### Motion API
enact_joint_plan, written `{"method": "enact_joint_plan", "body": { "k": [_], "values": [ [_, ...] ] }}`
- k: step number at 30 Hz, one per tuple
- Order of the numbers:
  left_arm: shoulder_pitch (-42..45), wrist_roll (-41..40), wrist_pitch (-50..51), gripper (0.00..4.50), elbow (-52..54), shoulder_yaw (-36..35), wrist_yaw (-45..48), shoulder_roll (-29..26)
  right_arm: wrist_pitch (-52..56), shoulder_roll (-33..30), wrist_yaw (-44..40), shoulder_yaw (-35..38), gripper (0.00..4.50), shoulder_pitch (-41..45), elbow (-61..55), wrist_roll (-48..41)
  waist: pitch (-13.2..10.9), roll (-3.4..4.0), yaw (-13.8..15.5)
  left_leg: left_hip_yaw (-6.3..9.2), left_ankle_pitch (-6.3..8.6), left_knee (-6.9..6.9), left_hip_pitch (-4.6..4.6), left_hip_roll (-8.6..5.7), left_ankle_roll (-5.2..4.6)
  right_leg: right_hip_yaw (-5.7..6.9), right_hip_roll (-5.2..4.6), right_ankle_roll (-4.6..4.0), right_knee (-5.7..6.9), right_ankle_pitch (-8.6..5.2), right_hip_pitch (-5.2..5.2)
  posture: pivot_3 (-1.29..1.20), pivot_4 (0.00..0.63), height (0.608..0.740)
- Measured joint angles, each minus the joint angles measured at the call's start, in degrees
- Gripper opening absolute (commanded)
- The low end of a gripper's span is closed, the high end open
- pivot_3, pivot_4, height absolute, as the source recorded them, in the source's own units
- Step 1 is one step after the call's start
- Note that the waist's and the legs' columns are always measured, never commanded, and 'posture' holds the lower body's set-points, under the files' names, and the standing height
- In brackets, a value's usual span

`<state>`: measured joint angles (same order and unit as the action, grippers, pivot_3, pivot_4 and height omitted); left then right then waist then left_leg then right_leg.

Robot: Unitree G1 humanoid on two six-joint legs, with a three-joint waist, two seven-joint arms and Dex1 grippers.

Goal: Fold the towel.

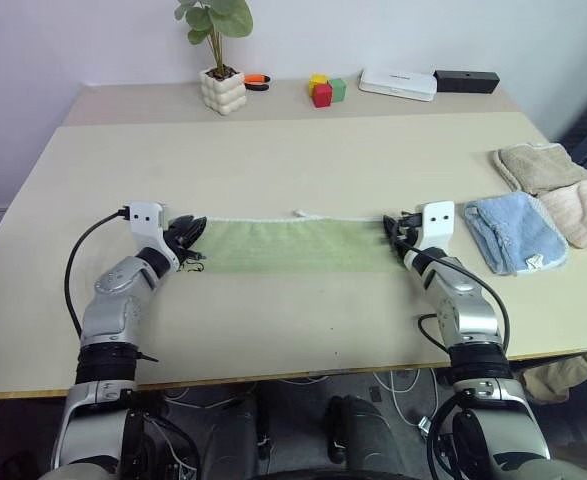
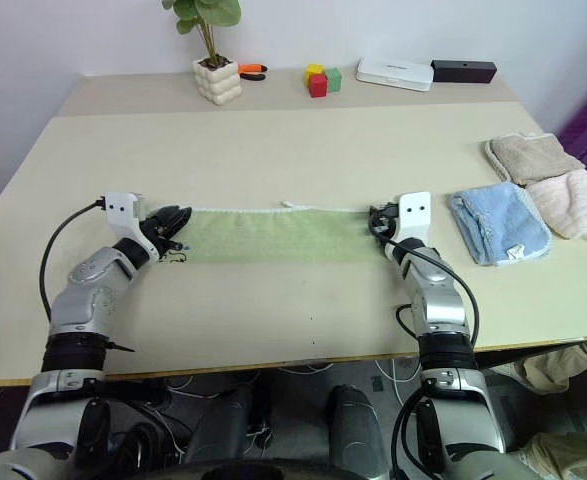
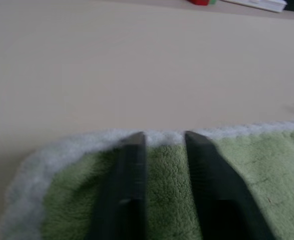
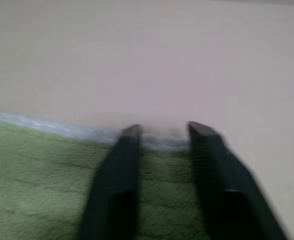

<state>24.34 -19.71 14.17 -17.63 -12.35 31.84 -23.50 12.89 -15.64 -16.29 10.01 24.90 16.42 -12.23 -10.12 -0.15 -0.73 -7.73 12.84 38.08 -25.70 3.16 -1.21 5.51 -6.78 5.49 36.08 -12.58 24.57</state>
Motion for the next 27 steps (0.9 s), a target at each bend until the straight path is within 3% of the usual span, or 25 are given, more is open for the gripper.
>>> {"method": "enact_joint_plan", "body": {
  "k": [2,3,4,7,11,17,27],
  "values": [
    [-0.1,-0.1,-0.2,3.78,0.6,0.0,2.2,-1.2,3.9,-1.2,-1.0,1.8,4.22,-1.4,-4.4,-3.1,0.0,0.00,0.1,0.01,0.04,0.00,-0.01,0.00,-0.07,0.00,-0.03,0.00,-0.02,0.00,0.00,0.00,0.150,0.740],
    [-0.3,-0.1,-0.7,4.29,0.8,0.1,3.2,-1.8,6.1,-1.5,-1.0,3.3,4.50,-1.9,-6.5,-5.3,0.0,0.00,0.1,0.02,0.05,0.00,-0.01,0.00,-0.07,0.00,-0.03,0.00,-0.02,0.00,0.00,0.00,0.150,0.740],
    [-0.4,-0.3,-1.0,4.47,1.0,0.2,5.0,-2.4,9.8,-1.3,-0.6,6.1,4.50,-2.6,-9.3,-9.3,0.0,0.00,0.1,0.05,0.06,0.00,-0.01,0.02,-0.08,0.00,-0.03,0.00,-0.02,0.00,0.00,0.00,0.150,0.740],
    [-1.4,-2.3,-1.2,4.47,2.1,0.2,11.3,-4.2,20.7,0.1,2.4,14.5,4.50,-5.4,-17.9,-22.5,0.0,0.00,0.1,0.09,0.08,-0.03,0.01,0.24,-0.09,0.00,-0.01,-0.02,-0.03,-0.01,0.01,0.00,0.150,0.740],
    [-2.1,-5.3,-1.1,4.47,3.8,0.3,20.0,-6.6,29.8,2.9,8.4,20.1,4.50,-10.2,-26.7,-34.5,0.0,0.01,0.0,0.07,0.14,-0.05,0.02,0.31,-0.17,0.00,0.00,-0.04,-0.04,-0.01,0.04,0.00,0.150,0.740],
    [-2.7,-9.2,-1.0,4.47,5.3,0.3,33.5,-11.5,37.6,7.1,18.4,22.1,4.50,-20.1,-35.2,-47.5,0.0,0.02,0.0,0.07,0.16,-0.08,0.01,0.33,-0.18,-0.01,0.00,-0.20,-0.11,-0.10,0.05,0.00,0.150,0.740],
    [-2.1,-9.9,-1.3,4.47,5.3,0.3,39.2,-12.5,37.9,7.6,27.1,23.2,4.50,-21.8,-34.5,-60.7,0.0,0.02,0.0,0.07,0.18,-0.09,0.00,0.34,-0.21,-0.02,0.00,-0.23,-0.21,-0.12,0.04,0.00,0.150,0.740]
  ]
}}
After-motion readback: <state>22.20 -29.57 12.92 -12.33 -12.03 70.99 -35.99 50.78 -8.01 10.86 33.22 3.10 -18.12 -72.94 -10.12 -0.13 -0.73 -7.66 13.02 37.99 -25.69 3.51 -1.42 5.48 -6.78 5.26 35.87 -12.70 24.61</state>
